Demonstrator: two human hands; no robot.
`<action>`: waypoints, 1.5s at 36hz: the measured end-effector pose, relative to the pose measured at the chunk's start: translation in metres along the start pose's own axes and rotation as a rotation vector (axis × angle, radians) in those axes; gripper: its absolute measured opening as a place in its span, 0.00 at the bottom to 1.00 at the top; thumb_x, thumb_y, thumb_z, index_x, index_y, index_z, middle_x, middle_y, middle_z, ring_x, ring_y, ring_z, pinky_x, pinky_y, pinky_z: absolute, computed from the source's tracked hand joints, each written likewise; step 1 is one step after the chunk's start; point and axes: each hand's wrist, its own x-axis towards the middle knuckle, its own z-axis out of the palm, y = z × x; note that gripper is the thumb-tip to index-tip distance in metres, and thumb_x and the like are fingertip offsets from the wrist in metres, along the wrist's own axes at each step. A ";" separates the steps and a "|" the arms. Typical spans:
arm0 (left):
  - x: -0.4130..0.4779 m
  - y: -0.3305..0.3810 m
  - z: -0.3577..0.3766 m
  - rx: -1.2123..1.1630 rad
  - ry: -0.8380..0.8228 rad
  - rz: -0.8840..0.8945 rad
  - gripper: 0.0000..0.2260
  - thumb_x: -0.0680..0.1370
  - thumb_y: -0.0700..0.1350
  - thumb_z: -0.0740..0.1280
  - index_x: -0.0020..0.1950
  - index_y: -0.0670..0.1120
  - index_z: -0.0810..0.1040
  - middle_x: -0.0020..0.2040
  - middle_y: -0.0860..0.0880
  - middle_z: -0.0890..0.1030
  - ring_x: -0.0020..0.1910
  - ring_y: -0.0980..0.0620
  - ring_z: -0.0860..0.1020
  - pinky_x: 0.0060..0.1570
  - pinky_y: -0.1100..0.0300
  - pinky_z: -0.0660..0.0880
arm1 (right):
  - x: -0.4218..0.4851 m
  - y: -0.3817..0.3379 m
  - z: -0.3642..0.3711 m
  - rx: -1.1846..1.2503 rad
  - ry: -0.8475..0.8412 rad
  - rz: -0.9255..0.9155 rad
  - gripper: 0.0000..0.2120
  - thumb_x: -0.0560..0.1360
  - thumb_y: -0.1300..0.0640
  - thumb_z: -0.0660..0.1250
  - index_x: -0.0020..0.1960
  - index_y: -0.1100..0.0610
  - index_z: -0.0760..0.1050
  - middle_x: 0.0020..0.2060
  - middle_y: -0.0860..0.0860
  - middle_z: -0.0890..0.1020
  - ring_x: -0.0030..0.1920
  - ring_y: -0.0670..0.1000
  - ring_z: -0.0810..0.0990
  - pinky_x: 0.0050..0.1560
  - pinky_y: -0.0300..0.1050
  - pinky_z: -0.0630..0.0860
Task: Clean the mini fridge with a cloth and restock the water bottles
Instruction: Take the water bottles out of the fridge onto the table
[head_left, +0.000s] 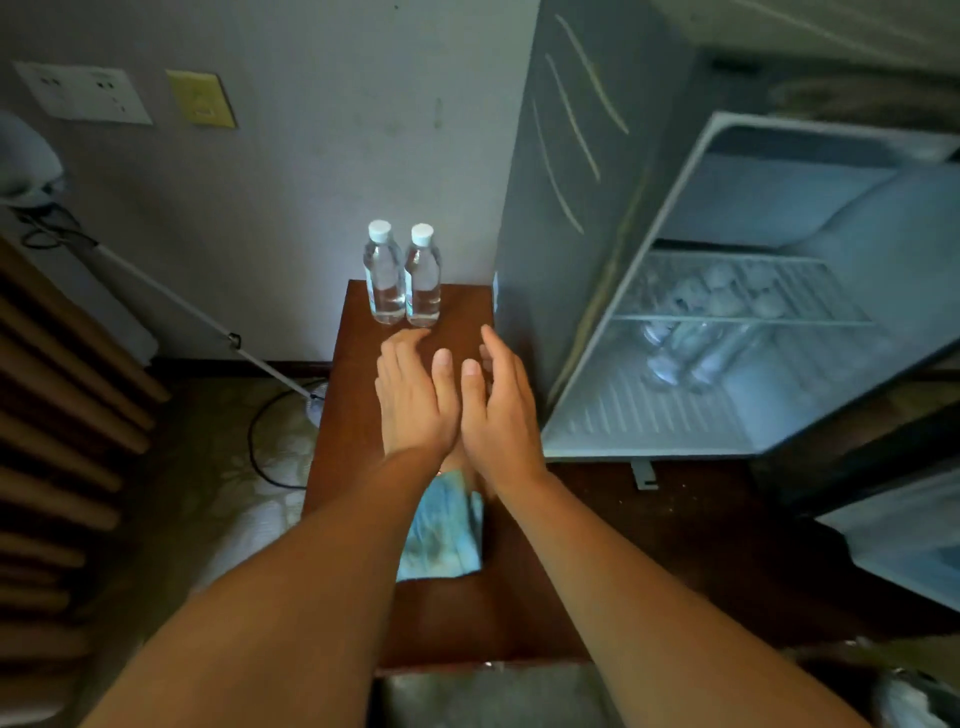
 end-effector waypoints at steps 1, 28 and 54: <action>-0.011 0.008 0.003 0.004 0.014 -0.011 0.17 0.83 0.51 0.57 0.67 0.43 0.70 0.64 0.45 0.73 0.62 0.46 0.72 0.64 0.49 0.67 | -0.011 0.003 -0.011 0.001 -0.021 -0.022 0.23 0.84 0.46 0.55 0.78 0.49 0.63 0.71 0.49 0.72 0.69 0.47 0.71 0.69 0.44 0.69; -0.083 0.130 0.199 -0.098 -0.172 0.162 0.17 0.84 0.52 0.57 0.63 0.39 0.70 0.59 0.44 0.71 0.58 0.46 0.73 0.62 0.50 0.71 | 0.011 0.144 -0.218 -0.041 0.262 0.303 0.25 0.84 0.45 0.57 0.79 0.50 0.59 0.73 0.51 0.66 0.71 0.49 0.68 0.65 0.42 0.67; -0.016 0.139 0.291 -0.430 -0.228 -0.018 0.28 0.78 0.70 0.57 0.71 0.54 0.63 0.61 0.75 0.70 0.60 0.79 0.67 0.56 0.82 0.61 | 0.102 0.201 -0.215 0.101 0.439 0.150 0.32 0.76 0.31 0.62 0.71 0.50 0.68 0.65 0.54 0.72 0.66 0.46 0.72 0.58 0.20 0.62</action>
